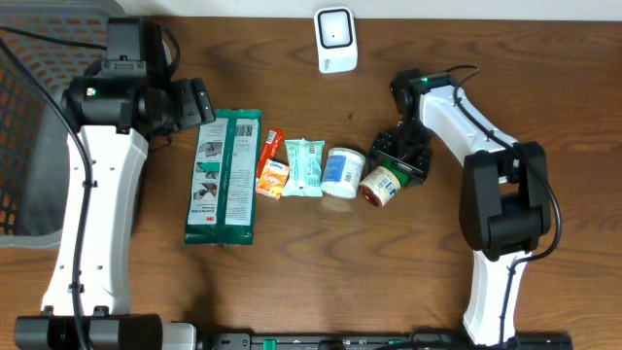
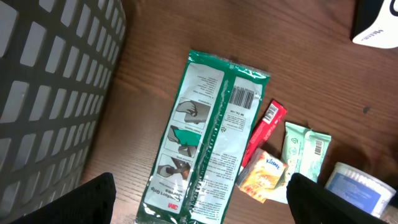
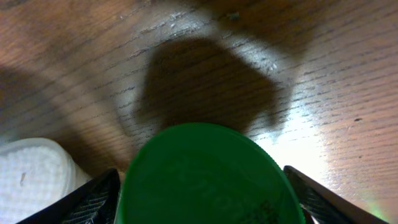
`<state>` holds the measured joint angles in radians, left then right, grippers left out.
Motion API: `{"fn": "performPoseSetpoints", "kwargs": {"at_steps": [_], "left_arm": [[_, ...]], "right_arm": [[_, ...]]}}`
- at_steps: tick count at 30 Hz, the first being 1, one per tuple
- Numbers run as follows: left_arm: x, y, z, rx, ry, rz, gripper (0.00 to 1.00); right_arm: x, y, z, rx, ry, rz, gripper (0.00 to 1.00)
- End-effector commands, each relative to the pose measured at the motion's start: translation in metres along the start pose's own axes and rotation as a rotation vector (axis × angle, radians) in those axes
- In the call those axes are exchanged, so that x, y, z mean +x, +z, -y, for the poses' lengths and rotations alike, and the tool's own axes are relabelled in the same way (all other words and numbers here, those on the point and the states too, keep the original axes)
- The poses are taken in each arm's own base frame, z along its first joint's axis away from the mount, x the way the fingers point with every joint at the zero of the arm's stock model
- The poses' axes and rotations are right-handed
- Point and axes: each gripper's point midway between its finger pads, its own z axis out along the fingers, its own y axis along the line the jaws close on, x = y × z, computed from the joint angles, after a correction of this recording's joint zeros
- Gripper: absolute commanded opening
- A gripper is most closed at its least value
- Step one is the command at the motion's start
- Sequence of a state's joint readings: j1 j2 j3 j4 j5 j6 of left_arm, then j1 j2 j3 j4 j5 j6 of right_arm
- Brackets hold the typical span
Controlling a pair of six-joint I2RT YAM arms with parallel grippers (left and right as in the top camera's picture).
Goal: Scan the item barcode
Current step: 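Close the right gripper around the green lid of the jar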
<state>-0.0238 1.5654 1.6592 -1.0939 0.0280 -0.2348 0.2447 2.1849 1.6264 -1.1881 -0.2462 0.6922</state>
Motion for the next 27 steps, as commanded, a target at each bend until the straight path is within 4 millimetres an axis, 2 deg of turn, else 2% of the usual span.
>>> {"fn": "performPoseSetpoints", "kwargs": {"at_steps": [1, 4, 9, 15, 27], "left_arm": [[0.001, 0.003, 0.0, 0.002, 0.003, -0.012, 0.88], [0.001, 0.003, 0.0, 0.002, 0.003, -0.012, 0.87], [0.001, 0.003, 0.0, 0.002, 0.003, -0.012, 0.87], [0.001, 0.003, 0.0, 0.002, 0.003, -0.012, 0.87], [0.001, 0.003, 0.0, 0.002, 0.003, -0.012, 0.88]], "right_arm": [[0.001, -0.01, -0.001, -0.001, 0.016, 0.034, 0.74], [0.001, -0.01, -0.001, 0.0, 0.009, 0.035, 0.7], [0.0, -0.015, 0.001, -0.005, -0.047, 0.04, 0.75], [-0.006, -0.041, 0.001, -0.016, -0.065, 0.143, 0.63], [-0.007, -0.05, -0.003, -0.037, -0.072, 0.171, 0.61]]}}
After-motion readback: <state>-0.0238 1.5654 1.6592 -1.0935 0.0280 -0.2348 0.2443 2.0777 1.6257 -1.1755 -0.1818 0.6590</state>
